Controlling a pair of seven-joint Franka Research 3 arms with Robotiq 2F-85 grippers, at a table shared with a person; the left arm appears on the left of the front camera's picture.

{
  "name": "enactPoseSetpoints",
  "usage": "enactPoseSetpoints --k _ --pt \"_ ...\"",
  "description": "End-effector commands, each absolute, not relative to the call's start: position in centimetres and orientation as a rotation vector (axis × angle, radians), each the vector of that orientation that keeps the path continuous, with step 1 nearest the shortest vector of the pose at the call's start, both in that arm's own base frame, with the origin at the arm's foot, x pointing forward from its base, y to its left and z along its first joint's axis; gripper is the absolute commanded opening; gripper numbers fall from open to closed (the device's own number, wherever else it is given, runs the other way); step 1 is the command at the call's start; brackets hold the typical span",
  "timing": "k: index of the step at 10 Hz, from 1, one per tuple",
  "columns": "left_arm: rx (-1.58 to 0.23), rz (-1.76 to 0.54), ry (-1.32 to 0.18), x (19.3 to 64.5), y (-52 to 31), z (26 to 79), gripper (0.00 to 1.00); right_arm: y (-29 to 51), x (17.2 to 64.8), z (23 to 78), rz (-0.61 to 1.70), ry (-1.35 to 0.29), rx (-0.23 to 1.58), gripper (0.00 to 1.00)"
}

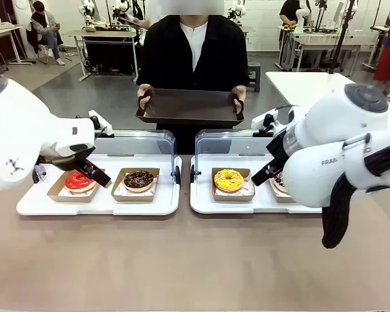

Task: Provide the desired donut to the person.
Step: Pick up and lift the Paper togo box containing the Donut pointed at by the person.

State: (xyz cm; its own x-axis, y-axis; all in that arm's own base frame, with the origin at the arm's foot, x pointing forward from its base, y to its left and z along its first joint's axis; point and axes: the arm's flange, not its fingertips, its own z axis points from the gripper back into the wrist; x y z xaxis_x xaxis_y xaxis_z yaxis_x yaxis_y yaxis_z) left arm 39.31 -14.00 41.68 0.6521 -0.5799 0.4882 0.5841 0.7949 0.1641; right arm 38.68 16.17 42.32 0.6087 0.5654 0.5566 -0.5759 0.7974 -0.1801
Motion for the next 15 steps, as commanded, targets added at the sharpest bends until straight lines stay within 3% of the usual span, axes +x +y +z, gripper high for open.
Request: enactPoseSetpoints --k 1,7,15 --pt "-0.036 -0.715 -0.510 35.6 -10.8 46.0 1.00 13.6 33.5 46.6 0.707 -0.638 -0.012 1.00" --pt "0.009 -0.677 -0.587 31.1 -7.8 56.4 1.00 11.8 26.8 56.0 0.741 -0.623 -0.101 1.00" --pt "0.006 -0.682 -0.625 30.7 -7.7 58.2 1.00 11.7 26.6 56.7 0.726 -0.622 -0.078 1.00"
